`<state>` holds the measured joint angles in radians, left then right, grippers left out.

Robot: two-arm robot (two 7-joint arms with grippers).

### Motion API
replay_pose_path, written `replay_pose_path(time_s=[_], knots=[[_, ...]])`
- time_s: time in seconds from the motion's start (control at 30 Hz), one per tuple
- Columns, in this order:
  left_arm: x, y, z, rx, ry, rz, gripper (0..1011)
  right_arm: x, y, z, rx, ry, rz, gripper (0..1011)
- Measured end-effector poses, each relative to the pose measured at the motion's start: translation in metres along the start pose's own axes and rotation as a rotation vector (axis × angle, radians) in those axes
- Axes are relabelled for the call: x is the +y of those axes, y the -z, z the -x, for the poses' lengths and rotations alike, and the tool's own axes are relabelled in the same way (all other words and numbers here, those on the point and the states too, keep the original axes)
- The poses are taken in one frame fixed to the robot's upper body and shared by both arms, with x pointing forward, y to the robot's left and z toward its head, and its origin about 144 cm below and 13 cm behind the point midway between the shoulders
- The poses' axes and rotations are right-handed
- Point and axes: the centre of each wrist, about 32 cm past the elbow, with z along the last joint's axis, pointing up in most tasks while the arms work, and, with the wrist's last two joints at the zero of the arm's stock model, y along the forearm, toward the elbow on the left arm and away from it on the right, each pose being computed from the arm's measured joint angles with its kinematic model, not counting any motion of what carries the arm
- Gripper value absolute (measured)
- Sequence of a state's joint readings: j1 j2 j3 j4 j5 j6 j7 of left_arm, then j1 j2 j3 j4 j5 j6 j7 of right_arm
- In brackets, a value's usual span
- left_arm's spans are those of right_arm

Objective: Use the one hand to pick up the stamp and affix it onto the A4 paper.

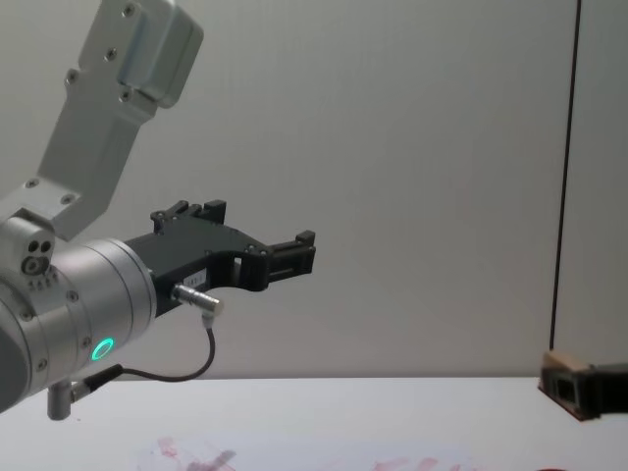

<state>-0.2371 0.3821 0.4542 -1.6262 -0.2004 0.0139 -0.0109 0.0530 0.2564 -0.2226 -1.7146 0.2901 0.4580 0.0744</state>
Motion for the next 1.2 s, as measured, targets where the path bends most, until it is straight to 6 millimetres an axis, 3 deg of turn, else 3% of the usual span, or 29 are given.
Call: replay_pose_path(time_s=[0.63,1.2], knots=[[0.0,0.0,0.0,0.0,0.0,0.0,1001,0.013,0.023,-0.007,-0.045,0.039,0.074,220],[0.0,0.0,0.0,0.0,0.0,0.0,1001,0.023,0.031,-0.006,-0.072,0.036,0.109,236]])
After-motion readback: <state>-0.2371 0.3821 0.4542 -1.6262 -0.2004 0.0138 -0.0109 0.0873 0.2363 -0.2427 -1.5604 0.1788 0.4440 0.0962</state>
